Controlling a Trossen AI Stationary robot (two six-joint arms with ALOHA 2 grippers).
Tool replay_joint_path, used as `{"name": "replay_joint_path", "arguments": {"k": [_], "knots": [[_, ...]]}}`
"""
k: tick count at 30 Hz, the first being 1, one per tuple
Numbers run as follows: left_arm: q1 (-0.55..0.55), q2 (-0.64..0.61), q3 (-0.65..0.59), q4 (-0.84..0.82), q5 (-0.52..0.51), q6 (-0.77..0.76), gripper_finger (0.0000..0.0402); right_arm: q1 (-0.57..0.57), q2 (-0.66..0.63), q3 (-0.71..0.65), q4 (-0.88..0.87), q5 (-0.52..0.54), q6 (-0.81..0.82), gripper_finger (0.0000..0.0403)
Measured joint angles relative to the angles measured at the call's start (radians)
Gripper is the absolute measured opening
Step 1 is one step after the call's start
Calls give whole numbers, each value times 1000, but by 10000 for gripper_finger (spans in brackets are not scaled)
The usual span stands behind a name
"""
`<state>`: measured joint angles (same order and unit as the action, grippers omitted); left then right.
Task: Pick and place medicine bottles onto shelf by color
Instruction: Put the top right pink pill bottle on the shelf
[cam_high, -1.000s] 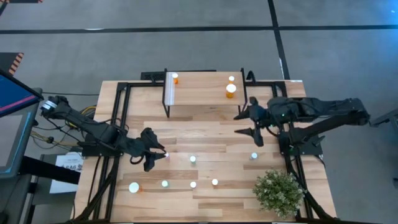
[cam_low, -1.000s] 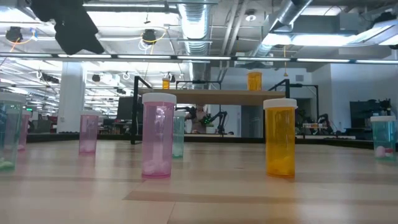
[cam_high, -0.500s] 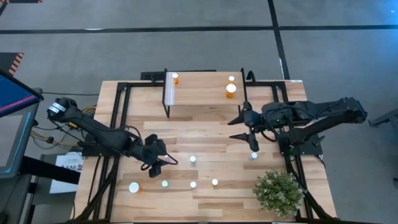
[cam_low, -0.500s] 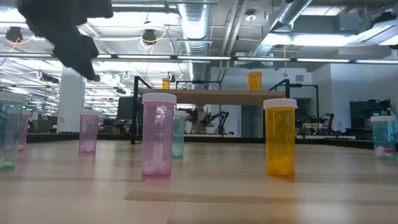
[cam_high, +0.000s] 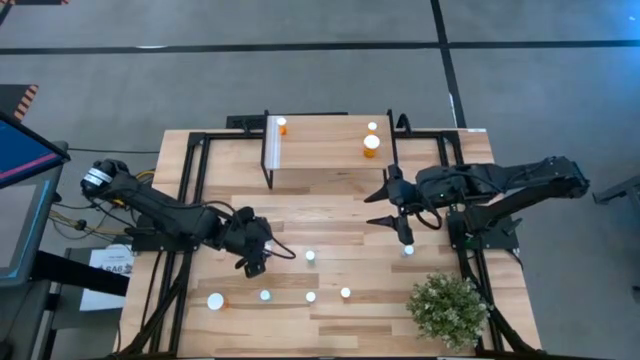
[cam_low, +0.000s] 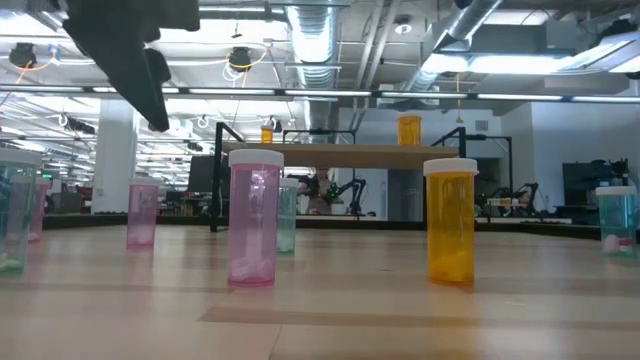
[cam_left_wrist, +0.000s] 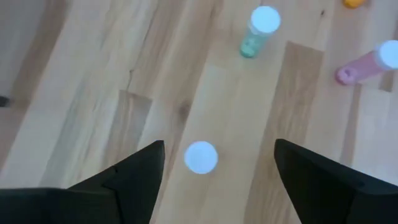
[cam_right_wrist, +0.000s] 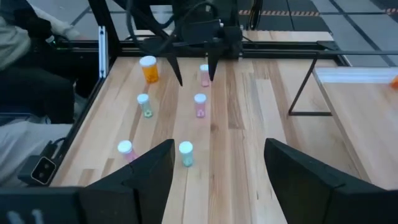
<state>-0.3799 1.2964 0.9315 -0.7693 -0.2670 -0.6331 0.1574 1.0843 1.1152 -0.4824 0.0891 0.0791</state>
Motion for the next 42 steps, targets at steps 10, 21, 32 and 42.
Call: {"name": "replay_joint_path", "arguments": {"k": [10,21,32,42], "knots": [[29,0,-17,40,43,19,280,41,1,-63,66,0,-1,270],[26,0,-71,139,31,46,279,100,0,-260,410,0,-41,270],[18,-1,-104,157,31,33,278,102,0,-337,527,2,-29,270],[-34,-2,-104,162,-57,34,278,102,0,-337,528,1,-27,270]]}}
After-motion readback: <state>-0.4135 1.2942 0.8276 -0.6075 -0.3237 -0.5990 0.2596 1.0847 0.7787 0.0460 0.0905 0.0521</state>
